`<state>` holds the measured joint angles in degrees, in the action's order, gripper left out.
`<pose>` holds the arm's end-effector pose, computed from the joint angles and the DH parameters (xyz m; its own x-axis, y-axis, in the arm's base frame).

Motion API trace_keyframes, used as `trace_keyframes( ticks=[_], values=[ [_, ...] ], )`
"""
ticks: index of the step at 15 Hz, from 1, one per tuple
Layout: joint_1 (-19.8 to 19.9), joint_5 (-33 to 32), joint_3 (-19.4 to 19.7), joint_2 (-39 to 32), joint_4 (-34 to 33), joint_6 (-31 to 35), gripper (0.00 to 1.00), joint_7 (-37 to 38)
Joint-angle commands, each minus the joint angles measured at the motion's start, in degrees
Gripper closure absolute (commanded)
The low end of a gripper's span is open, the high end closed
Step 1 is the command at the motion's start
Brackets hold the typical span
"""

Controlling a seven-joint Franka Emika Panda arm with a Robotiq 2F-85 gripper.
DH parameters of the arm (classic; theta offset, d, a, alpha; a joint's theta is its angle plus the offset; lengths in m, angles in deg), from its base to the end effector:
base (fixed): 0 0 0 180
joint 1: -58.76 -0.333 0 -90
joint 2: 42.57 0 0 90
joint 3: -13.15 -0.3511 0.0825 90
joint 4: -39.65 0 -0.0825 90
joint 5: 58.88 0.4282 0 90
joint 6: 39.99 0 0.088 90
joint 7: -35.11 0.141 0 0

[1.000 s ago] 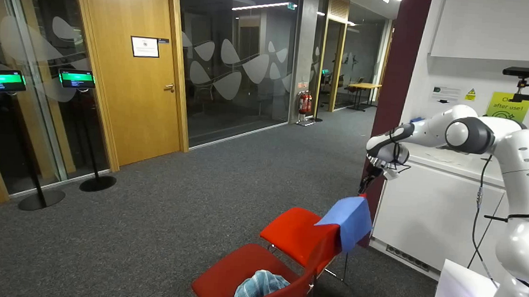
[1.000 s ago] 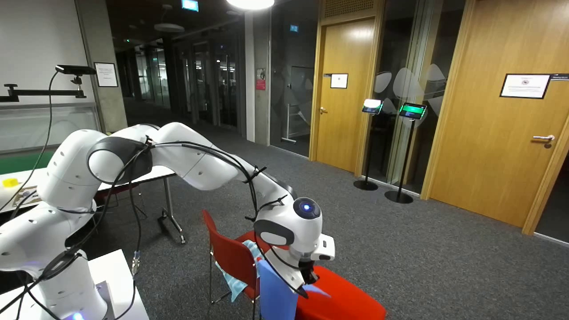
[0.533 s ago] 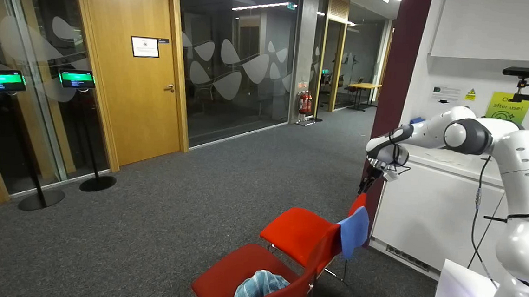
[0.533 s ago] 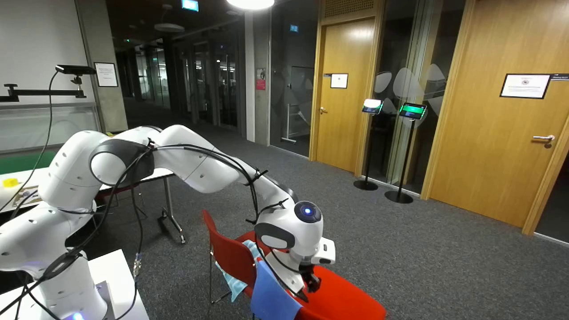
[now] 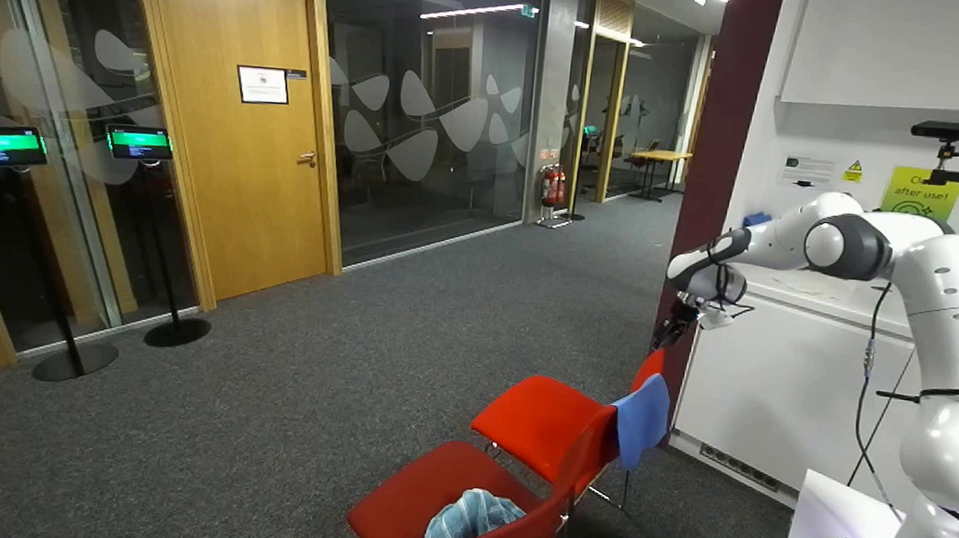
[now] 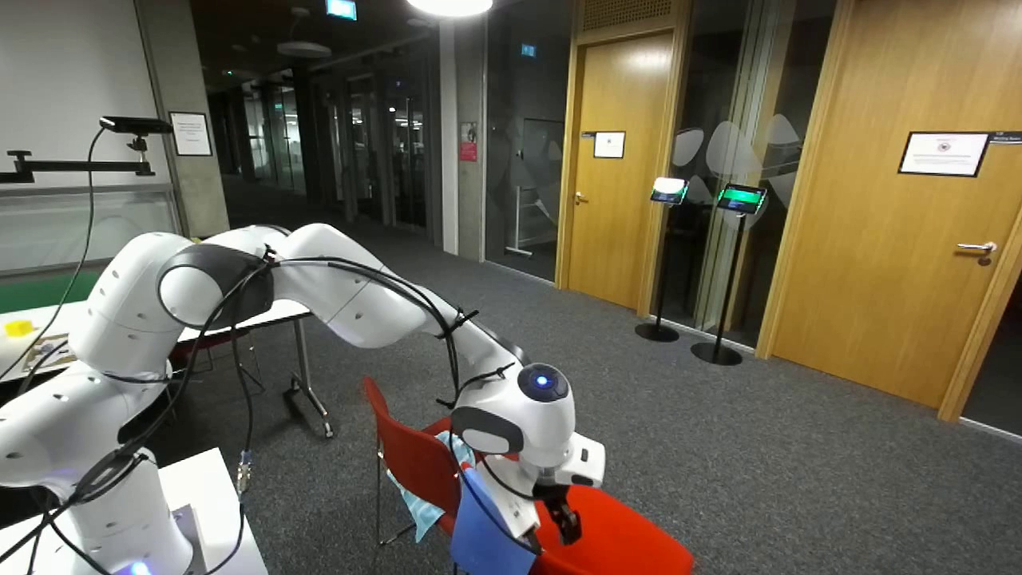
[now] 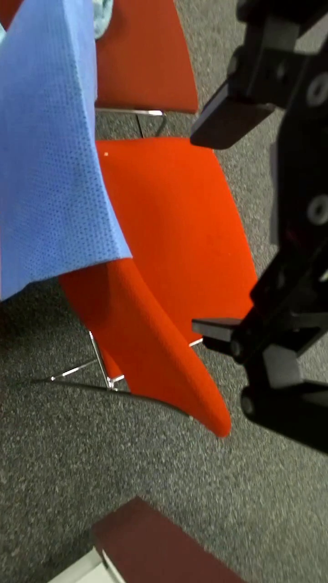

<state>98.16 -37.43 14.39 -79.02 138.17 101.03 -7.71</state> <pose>0.5669 -0.4750 0.1922 0.9447 -0.2433 0.2198 -0.2181 -0.9669 -0.1327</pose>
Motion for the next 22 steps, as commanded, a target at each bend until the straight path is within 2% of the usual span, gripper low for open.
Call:
trace_keyframes(
  ticks=[1,5,8,9,10,13,15,19,22],
  values=[
    [-2.92,-1.50,3.67,6.79,12.20,12.26,0.00,7.35],
    [-4.70,-5.33,6.56,10.69,23.81,25.68,0.00,15.10],
    [-1.39,-5.95,3.30,14.13,31.10,31.91,0.00,15.08],
    [0.52,-5.78,1.29,15.41,33.29,33.64,0.00,13.60],
    [1.78,-1.86,-0.60,16.87,35.43,35.22,0.00,8.55],
    [12.95,3.98,-14.06,21.16,40.46,39.14,0.00,-2.76],
    [19.12,11.00,-22.49,22.97,40.89,38.07,0.00,-11.14],
    [34.42,24.63,-39.81,25.50,41.53,35.68,0.00,-26.33],
    [41.85,31.93,-46.57,26.63,42.16,33.31,0.00,-33.62]
  ],
)
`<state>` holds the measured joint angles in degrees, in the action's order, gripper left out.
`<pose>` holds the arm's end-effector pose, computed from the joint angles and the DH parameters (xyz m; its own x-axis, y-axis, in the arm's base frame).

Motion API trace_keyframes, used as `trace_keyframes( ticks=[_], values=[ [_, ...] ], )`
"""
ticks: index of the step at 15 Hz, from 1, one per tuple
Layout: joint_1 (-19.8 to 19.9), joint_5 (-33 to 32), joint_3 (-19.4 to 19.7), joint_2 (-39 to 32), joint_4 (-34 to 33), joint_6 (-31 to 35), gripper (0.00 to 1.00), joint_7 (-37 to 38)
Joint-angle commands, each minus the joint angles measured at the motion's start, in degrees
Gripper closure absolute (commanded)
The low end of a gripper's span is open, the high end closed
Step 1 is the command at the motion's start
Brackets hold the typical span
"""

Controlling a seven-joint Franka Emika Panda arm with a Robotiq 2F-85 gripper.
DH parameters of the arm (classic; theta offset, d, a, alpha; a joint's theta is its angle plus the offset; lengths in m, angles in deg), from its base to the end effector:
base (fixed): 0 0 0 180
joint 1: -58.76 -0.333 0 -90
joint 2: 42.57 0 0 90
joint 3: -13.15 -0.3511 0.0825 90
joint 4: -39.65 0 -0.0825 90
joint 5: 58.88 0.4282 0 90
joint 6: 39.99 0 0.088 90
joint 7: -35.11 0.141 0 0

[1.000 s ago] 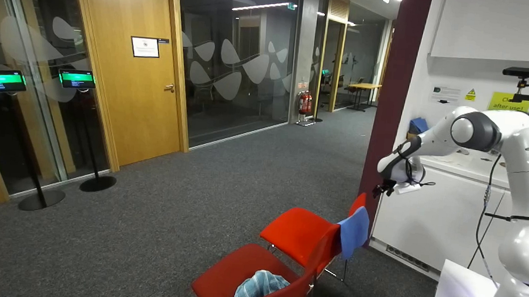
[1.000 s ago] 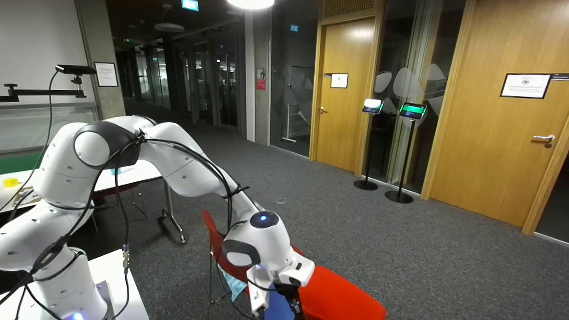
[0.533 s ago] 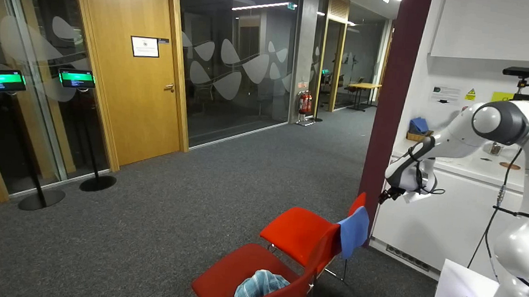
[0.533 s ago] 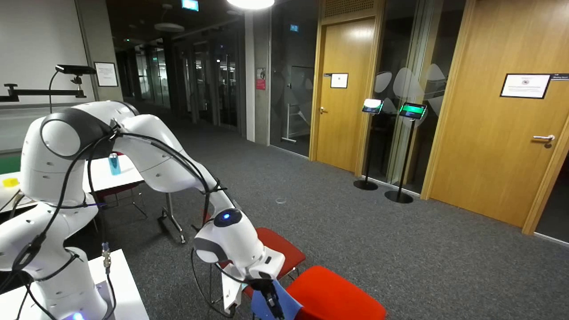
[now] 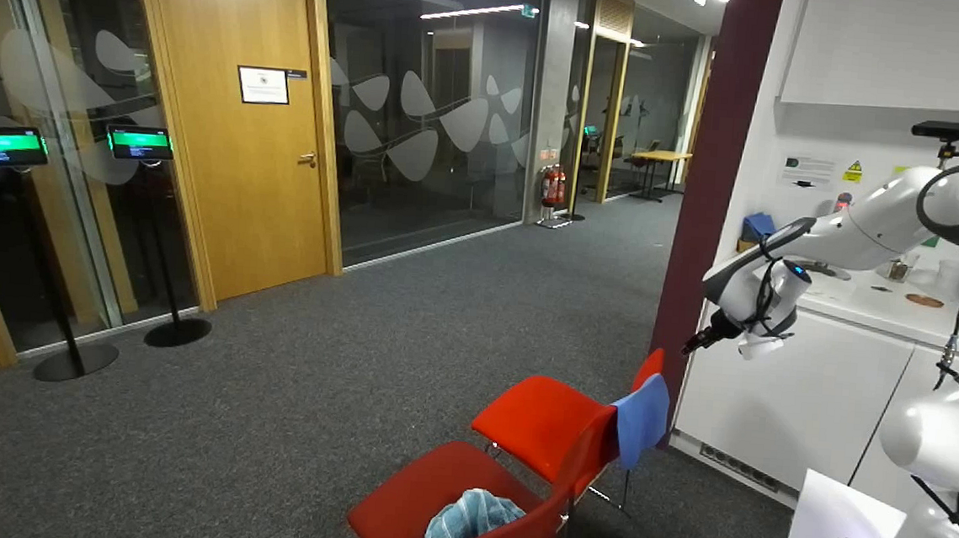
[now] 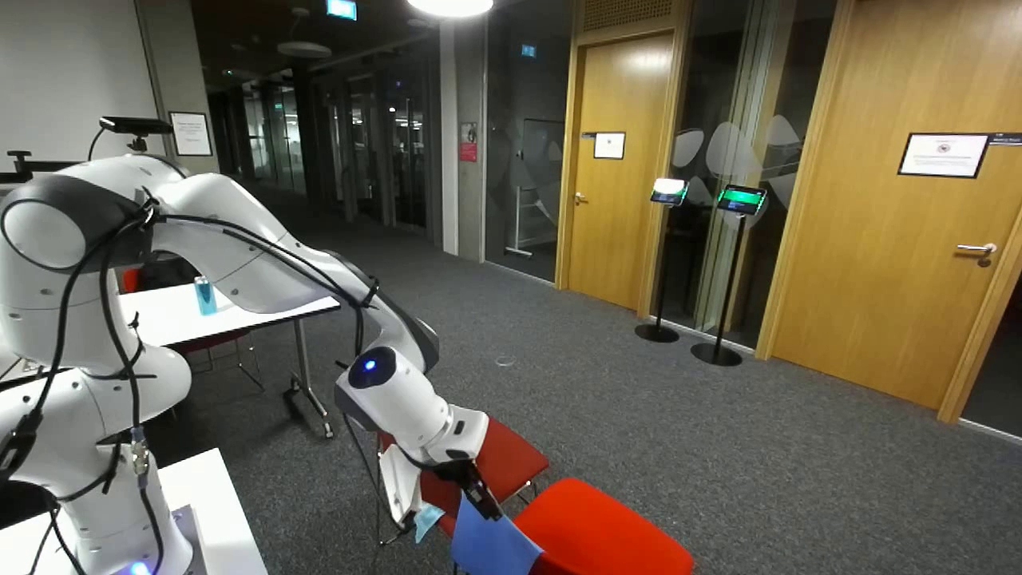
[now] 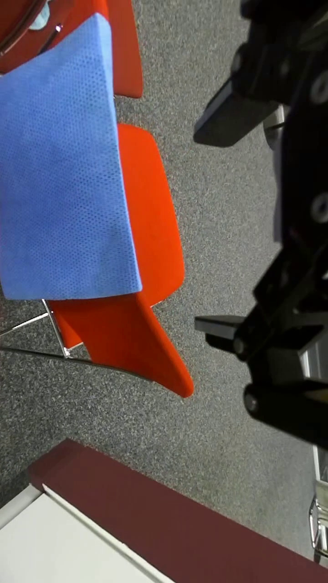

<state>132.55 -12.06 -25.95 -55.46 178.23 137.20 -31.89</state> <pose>0.4286 -0.3614 0.2389 0.8209 -0.2454 0.5157 -0.2906 -0.9568 0.0072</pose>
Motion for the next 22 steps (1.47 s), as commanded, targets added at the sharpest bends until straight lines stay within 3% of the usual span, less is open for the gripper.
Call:
trace_keyframes(
  ticks=[1,5,8,9,22],
  values=[
    [9.33,8.35,-7.69,3.15,2.39,-3.65,0.00,-11.29],
    [16.13,15.31,-12.47,3.96,3.54,-7.05,0.00,-19.16],
    [18.86,18.31,-13.91,4.30,4.65,-8.31,0.00,-21.33],
    [16.11,14.70,-12.04,1.56,2.97,-6.19,0.00,-14.85],
    [17.12,15.15,-12.76,1.84,3.80,-6.37,0.00,-15.02]
  ],
)
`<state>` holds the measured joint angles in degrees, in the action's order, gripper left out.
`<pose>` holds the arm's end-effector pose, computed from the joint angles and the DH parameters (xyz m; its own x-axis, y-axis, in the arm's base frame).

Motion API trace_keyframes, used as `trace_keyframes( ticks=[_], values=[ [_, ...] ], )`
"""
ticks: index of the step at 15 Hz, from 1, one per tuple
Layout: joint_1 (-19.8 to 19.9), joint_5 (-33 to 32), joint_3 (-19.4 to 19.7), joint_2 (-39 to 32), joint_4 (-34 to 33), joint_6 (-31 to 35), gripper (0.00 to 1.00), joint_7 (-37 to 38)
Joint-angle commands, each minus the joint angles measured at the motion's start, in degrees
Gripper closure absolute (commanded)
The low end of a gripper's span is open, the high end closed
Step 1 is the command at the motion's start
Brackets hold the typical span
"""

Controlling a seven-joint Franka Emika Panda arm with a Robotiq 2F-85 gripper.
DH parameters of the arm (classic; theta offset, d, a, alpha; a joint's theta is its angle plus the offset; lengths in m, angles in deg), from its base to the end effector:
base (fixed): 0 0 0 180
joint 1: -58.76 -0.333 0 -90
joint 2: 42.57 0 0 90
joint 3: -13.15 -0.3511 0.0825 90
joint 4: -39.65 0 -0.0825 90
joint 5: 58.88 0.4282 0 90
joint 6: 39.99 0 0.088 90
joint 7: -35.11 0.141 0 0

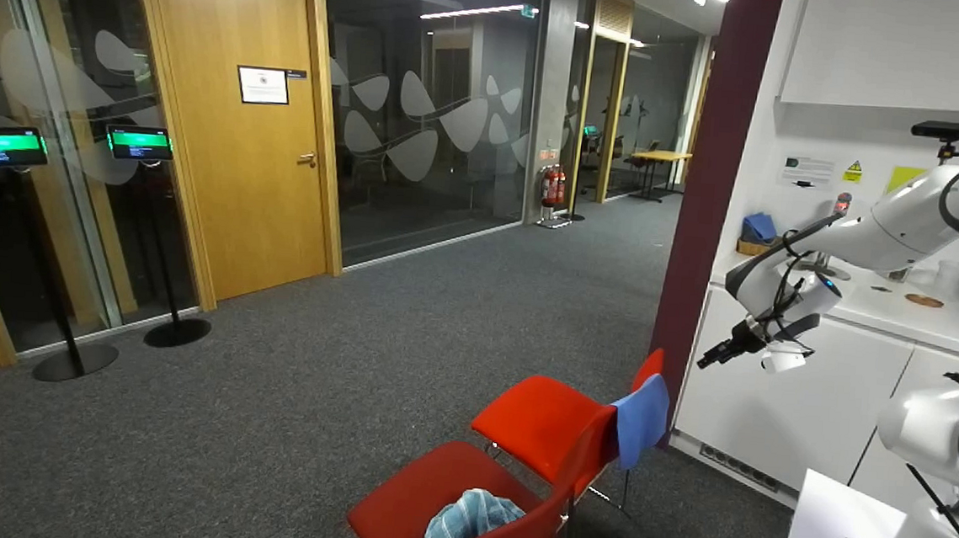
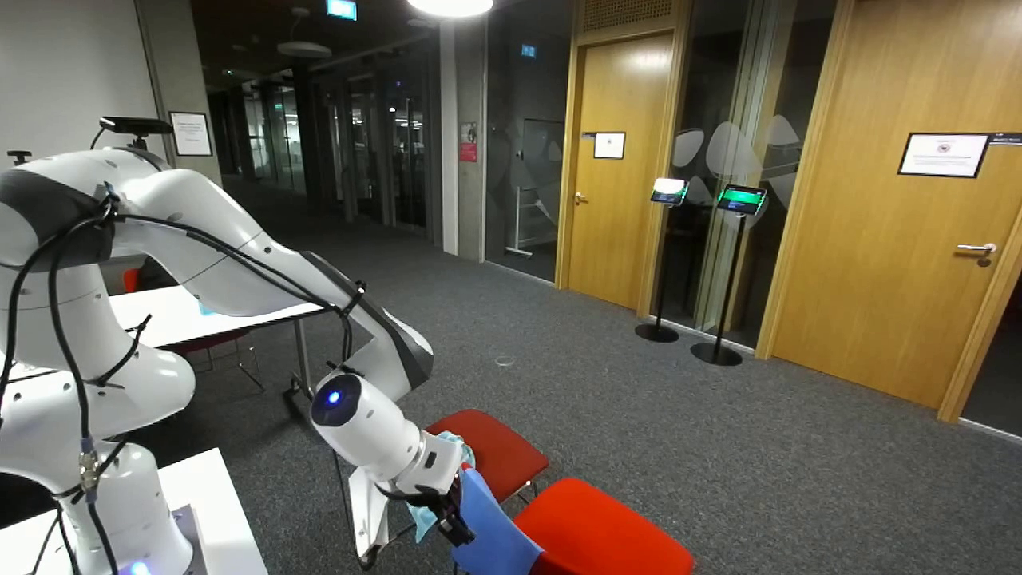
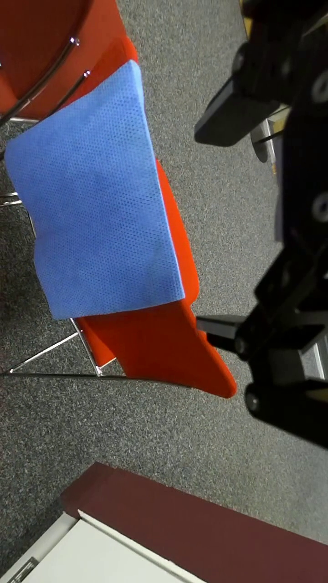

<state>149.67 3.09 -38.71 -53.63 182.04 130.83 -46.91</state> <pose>0.3734 -0.3613 0.2221 0.8032 -0.3123 0.5072 -0.3026 -0.9474 -0.1041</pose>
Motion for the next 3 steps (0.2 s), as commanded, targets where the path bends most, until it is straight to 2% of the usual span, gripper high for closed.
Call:
trace_keyframes(
  ticks=[1,3],
  values=[
    [0.00,0.00,0.00,0.00,0.00,0.00,0.00,0.00],
    [0.00,0.01,0.00,0.00,0.00,0.00,0.00,-0.01]
  ],
)
